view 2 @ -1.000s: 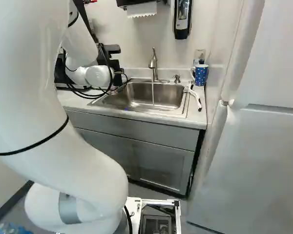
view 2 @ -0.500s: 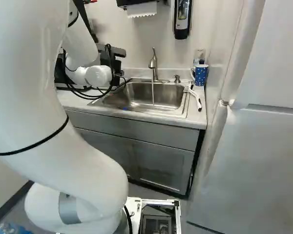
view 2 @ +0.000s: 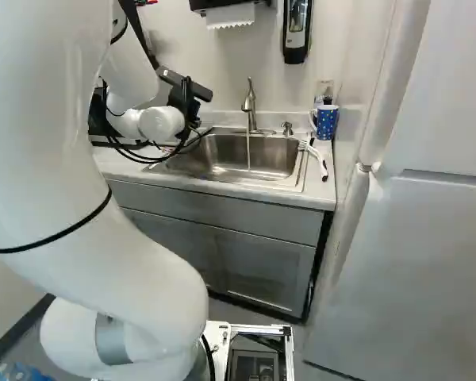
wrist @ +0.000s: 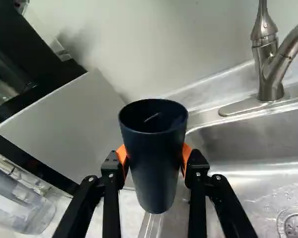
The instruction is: Rinse the cup and place it in the tray
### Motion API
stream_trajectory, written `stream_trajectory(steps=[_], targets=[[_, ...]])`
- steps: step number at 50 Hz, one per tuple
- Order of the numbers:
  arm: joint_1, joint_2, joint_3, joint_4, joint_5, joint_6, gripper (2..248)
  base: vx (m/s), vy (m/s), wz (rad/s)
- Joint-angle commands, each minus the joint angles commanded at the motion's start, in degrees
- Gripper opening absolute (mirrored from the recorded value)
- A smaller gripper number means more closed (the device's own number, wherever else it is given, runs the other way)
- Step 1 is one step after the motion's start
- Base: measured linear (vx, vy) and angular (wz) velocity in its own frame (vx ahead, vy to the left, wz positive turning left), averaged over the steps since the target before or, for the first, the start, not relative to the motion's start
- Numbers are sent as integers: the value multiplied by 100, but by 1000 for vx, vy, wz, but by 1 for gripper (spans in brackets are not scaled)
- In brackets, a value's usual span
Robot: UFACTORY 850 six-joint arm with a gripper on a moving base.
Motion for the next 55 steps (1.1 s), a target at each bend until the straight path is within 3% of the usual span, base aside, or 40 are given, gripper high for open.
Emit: stream_trajectory(steps=[55], targets=[[0,0,0,0,0,3312,123,0,0,0]])
